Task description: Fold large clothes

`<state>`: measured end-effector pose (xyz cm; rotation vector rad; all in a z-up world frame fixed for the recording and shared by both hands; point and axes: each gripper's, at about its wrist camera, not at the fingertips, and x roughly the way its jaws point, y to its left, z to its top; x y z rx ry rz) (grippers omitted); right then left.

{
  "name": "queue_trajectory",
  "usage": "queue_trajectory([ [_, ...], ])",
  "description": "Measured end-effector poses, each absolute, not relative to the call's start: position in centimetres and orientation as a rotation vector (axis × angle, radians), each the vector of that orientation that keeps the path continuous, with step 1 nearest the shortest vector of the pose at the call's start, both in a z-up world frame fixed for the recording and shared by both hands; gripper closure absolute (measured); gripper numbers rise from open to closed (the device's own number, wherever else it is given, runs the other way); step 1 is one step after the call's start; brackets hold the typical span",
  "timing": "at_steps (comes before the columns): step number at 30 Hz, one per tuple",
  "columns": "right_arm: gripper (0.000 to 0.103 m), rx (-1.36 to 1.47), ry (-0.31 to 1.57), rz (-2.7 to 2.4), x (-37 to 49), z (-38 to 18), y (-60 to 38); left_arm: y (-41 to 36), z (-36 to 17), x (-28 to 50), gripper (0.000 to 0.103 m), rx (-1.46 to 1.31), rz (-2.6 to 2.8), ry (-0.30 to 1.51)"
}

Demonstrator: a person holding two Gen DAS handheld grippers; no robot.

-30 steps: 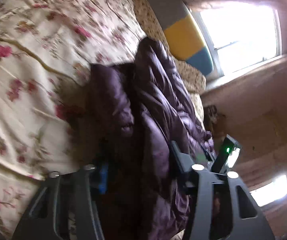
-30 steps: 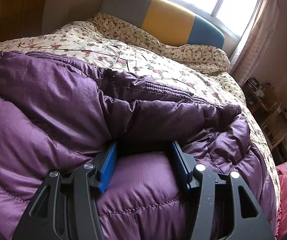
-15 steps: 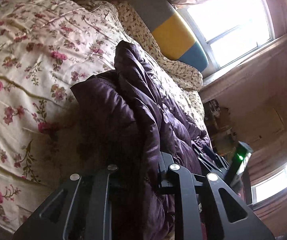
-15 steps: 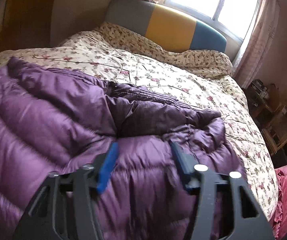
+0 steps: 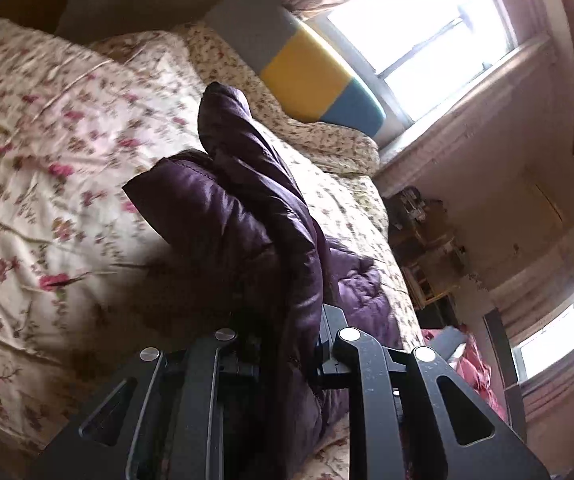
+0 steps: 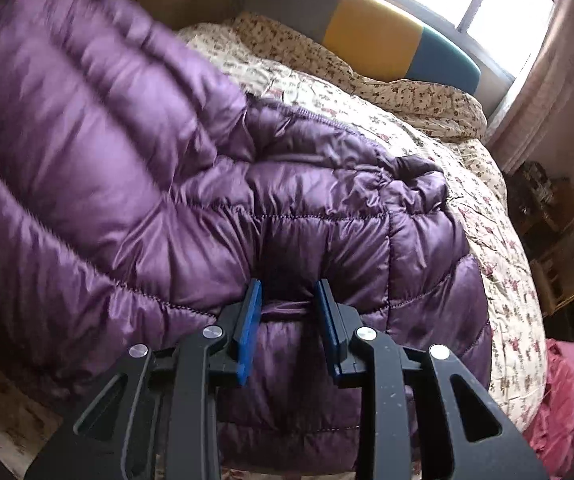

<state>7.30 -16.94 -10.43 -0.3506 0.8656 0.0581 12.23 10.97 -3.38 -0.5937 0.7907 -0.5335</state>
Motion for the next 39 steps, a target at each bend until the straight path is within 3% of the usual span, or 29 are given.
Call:
queue_trajectory([
  [13, 0.076, -0.394, 0.855, 0.079, 6.8, -12.3, -17.1, -0.1, 0.9, 14.9, 0.086, -0.471, -0.699, 0.81],
  [14, 0.074, -0.381, 0.857, 0.091, 6.5, -11.9, -17.5, -1.1, 1.0, 15.4, 0.086, -0.459, -0.707, 0.817],
  [16, 0.058, -0.361, 0.852, 0.105, 5.9, -10.7, -18.6, -2.6, 1.0, 16.1, 0.085, -0.448, -0.723, 0.835],
  [18, 0.051, -0.337, 0.838, 0.108, 4.8, -9.6, -19.6, -4.2, 0.7, 16.8, 0.086, -0.435, -0.729, 0.857],
  [26, 0.048, -0.236, 0.856, -0.057, 1.8, -7.0, -27.4, -10.5, -1.5, 17.9, 0.084, -0.38, -0.742, 0.918],
  [34, 0.047, -0.129, 0.935, -0.264, 1.7, -7.5, -34.0, -16.5, -4.8, 19.1, 0.072, -0.343, -0.734, 0.989],
  [39, 0.047, -0.074, 0.979, -0.325, 2.5, -8.5, -36.5, -19.5, -7.1, 19.9, 0.072, -0.294, -0.716, 1.001],
])
